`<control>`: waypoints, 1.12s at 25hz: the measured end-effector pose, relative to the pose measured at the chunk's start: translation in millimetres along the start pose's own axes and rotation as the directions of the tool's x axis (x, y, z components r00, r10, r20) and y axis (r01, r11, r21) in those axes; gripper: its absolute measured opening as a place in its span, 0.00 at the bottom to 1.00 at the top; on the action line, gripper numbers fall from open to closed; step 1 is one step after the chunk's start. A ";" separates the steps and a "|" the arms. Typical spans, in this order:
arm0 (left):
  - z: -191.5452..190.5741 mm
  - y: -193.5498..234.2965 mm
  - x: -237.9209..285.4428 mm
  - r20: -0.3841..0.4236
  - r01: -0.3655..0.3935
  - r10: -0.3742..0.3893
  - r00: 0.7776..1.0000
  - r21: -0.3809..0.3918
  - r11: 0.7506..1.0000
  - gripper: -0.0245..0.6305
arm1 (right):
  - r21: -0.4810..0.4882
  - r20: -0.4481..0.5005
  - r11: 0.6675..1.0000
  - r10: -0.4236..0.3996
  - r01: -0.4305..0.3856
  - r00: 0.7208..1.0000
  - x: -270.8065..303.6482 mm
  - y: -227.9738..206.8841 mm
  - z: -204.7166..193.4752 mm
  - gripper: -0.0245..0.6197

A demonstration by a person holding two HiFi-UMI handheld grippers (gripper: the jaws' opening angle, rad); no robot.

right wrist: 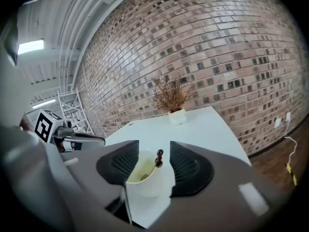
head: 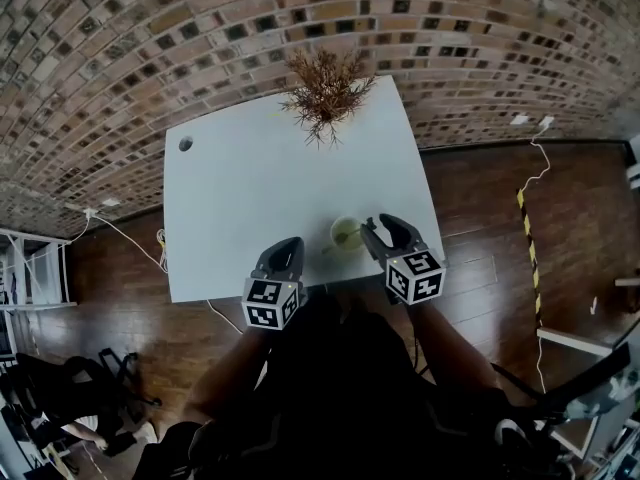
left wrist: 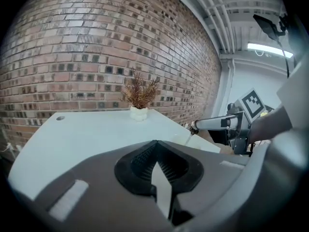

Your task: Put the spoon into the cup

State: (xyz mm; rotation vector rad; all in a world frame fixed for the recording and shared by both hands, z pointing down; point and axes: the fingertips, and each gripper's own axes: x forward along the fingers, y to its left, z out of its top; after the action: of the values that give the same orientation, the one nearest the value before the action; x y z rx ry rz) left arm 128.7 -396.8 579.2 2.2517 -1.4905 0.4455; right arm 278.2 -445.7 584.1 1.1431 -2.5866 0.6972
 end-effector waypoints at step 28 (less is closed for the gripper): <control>74.9 -23.3 -169.1 0.201 -0.001 -0.011 0.980 0.061 0.998 0.03 | -0.089 0.108 0.979 -0.173 0.183 0.979 -126.7 155.8 69.4 0.05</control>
State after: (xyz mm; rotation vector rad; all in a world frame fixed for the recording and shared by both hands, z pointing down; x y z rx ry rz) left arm 89.2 -291.1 430.9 2.4083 -1.5878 0.2707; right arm 246.3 -309.9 423.8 1.3893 -2.5249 0.4795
